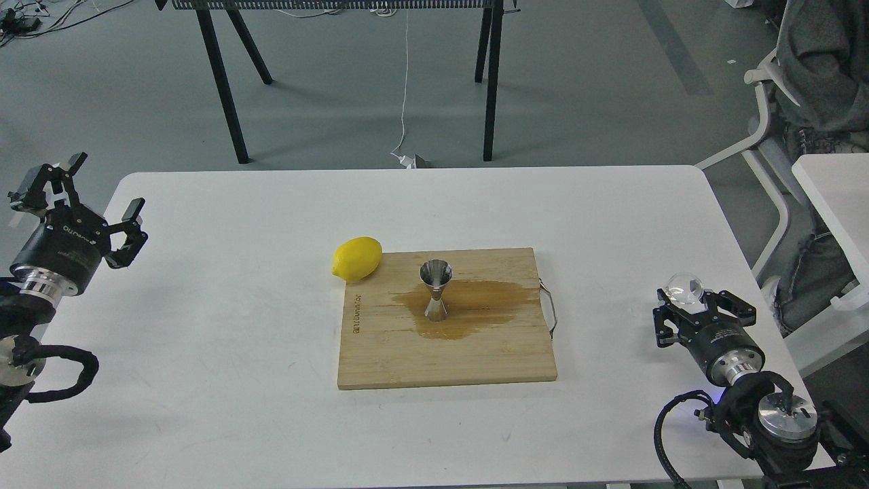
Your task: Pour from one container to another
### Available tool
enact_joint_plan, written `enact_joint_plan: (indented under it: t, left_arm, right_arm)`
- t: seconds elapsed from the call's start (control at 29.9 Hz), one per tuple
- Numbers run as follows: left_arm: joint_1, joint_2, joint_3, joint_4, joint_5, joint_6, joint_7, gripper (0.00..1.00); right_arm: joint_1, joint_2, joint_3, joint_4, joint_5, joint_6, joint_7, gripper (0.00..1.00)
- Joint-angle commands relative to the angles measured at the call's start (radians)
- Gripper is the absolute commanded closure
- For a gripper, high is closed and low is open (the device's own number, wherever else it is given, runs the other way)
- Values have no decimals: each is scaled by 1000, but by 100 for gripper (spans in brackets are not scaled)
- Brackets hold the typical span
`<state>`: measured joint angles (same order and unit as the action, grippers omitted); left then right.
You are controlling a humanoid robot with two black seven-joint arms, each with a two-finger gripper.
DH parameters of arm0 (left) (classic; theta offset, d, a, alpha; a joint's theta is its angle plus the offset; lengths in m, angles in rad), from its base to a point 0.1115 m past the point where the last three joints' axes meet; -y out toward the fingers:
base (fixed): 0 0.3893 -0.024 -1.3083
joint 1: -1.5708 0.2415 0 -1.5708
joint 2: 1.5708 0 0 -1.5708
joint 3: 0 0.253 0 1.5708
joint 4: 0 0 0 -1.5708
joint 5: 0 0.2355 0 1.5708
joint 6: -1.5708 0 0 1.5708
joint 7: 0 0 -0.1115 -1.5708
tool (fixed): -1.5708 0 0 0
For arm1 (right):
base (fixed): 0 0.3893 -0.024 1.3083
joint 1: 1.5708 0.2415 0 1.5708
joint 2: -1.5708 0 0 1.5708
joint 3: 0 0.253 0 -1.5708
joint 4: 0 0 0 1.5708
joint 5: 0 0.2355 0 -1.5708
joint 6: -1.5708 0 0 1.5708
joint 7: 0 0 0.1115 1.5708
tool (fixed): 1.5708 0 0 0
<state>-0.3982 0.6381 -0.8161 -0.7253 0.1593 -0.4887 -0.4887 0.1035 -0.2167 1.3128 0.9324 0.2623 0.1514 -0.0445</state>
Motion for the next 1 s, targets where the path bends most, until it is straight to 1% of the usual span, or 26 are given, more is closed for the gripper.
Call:
enact_joint_plan:
  t: [0.0, 0.33, 0.87, 0.97]
  left_arm:
    - [1, 2, 0, 1, 0, 0, 0, 1]
    - [1, 0, 0, 0, 0, 0, 0, 1]
    - [1, 2, 0, 0, 0, 0, 0, 1]
    - [1, 2, 0, 1, 0, 0, 0, 1]
  right_arm:
    - [2, 8, -1, -13, 0, -6, 0, 57]
    - [22, 25, -4, -46, -2, -7, -8, 52]
    - [42, 36, -24, -64, -2, -10, -9, 35]
    - [41, 36, -23, -61, 0, -9, -9, 30]
